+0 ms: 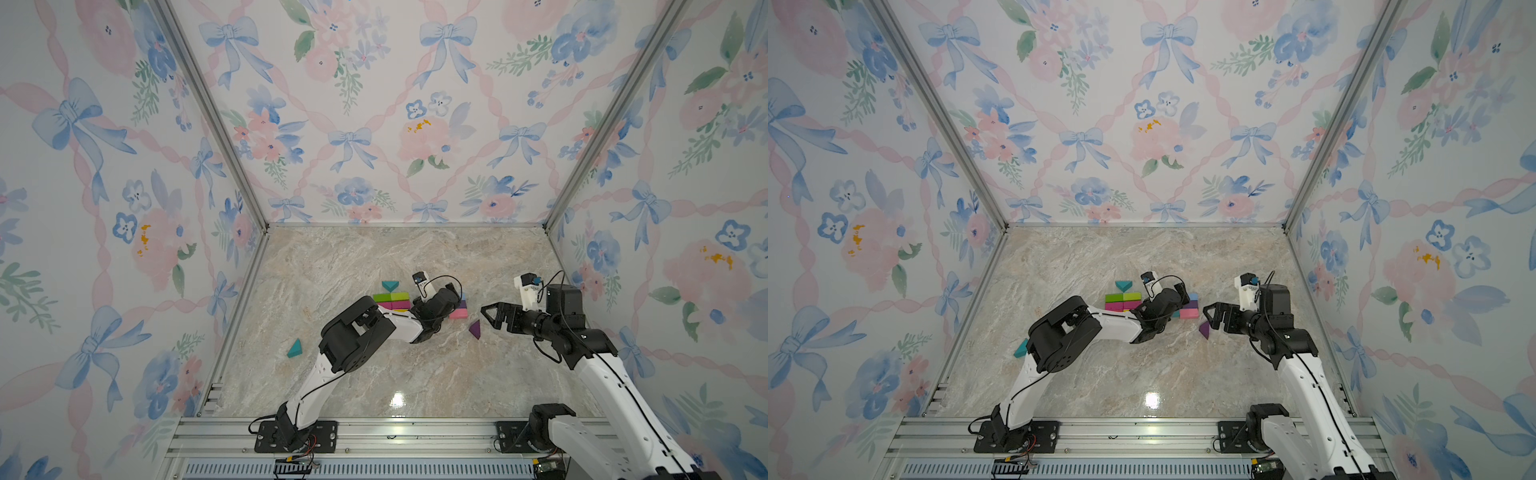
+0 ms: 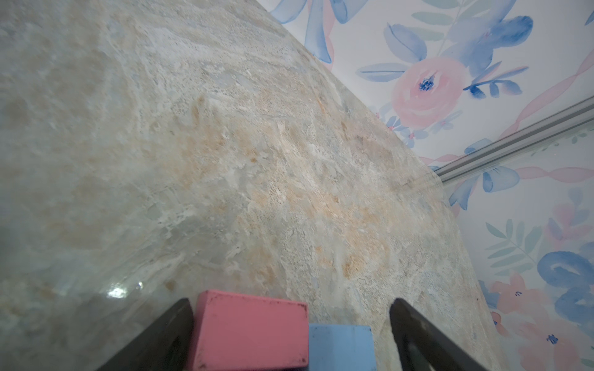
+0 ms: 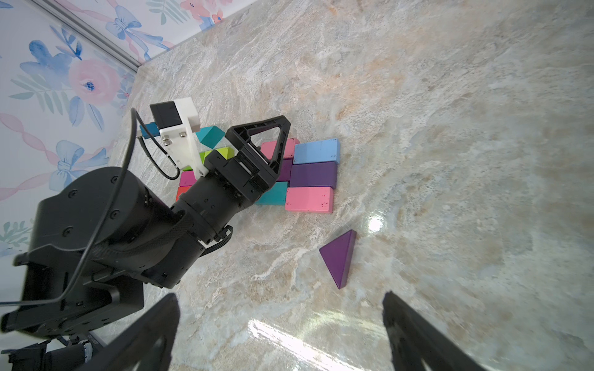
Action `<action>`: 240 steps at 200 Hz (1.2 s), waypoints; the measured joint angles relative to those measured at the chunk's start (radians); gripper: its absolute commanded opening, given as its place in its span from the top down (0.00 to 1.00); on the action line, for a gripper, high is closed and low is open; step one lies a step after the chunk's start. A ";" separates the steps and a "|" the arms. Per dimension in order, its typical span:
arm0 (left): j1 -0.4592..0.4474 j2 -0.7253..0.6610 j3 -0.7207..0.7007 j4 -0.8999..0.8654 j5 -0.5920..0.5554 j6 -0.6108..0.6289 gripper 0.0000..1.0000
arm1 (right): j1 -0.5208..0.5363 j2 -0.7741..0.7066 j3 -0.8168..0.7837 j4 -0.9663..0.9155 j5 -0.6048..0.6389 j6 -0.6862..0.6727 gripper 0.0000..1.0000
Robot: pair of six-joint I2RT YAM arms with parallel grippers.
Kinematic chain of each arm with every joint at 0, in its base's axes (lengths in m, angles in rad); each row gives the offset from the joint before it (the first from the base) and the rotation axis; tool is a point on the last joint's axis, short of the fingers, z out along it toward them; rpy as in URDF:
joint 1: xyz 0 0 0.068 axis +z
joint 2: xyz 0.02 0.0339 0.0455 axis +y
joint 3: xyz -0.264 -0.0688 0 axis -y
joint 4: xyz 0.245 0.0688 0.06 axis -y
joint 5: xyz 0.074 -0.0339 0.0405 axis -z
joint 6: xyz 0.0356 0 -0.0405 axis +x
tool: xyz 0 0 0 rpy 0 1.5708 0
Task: Assemble a piece of candy with building blocks
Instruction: Assemble the building block at the center of the board.
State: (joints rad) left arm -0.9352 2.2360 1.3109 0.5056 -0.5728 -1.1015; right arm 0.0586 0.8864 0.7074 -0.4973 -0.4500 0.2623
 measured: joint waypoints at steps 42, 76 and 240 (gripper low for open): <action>-0.001 0.002 0.000 0.005 -0.014 -0.018 0.02 | 0.000 0.000 0.000 0.000 0.000 0.000 0.01; -0.001 0.006 0.003 0.008 -0.015 -0.017 0.02 | 0.000 0.000 0.000 0.000 0.000 0.000 0.01; 0.061 -0.389 -0.077 -0.062 0.295 0.266 0.02 | 0.157 0.157 0.034 -0.039 0.019 -0.016 0.01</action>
State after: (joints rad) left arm -0.8745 1.8473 1.2343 0.4435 -0.2779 -0.8356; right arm 0.2157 1.0431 0.7414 -0.5365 -0.4313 0.2462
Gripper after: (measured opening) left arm 0.980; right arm 0.990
